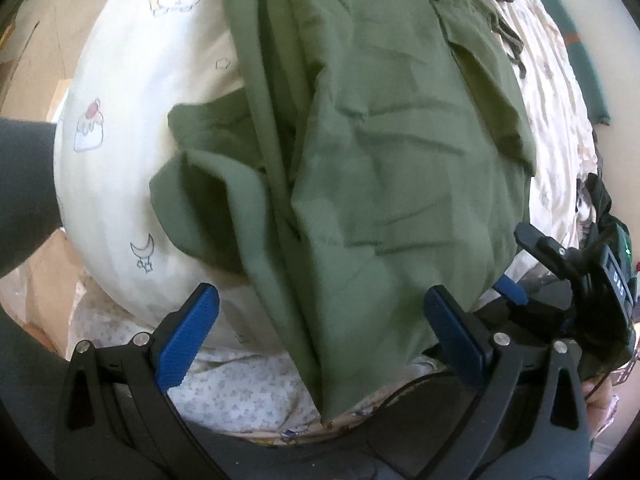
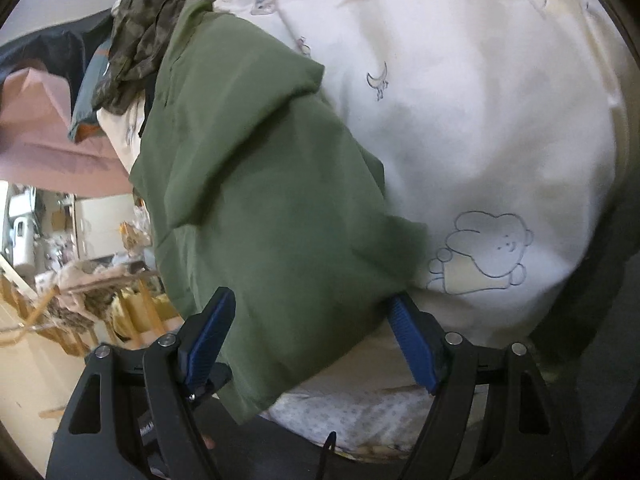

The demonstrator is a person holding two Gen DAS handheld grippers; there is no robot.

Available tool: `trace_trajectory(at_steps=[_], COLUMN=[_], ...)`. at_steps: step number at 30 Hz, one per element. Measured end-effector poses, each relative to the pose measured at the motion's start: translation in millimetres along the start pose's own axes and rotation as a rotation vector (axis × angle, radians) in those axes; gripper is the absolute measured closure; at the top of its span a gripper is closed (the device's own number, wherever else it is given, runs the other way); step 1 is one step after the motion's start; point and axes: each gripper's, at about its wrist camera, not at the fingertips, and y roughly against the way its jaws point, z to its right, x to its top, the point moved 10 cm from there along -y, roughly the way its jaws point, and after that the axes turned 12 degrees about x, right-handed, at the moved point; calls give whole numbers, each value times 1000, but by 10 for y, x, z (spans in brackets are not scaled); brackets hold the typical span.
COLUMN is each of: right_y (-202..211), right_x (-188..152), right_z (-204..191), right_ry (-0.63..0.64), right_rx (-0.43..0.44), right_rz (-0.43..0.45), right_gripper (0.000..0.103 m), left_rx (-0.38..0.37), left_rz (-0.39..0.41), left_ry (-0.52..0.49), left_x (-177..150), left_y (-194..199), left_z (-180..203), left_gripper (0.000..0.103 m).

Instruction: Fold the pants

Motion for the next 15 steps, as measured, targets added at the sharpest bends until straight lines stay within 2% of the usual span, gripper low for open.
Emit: trace_trajectory(at_steps=[6,10,15], right_y=[29,121,-69], right_x=[-110,-194,-411], right_z=[-34,-5,-140], right_ry=[-38,-101,-74], right_rx=[57,58,90], right_rz=[47,85,2], right_gripper=[23,23,23], left_rx=[9,20,34], left_rz=[32,49,96], left_ry=[-18,-18,-20], left_x=[142,287,544], left_y=[198,300,510], left_z=[-112,-199,-301], left_gripper=[2,2,2])
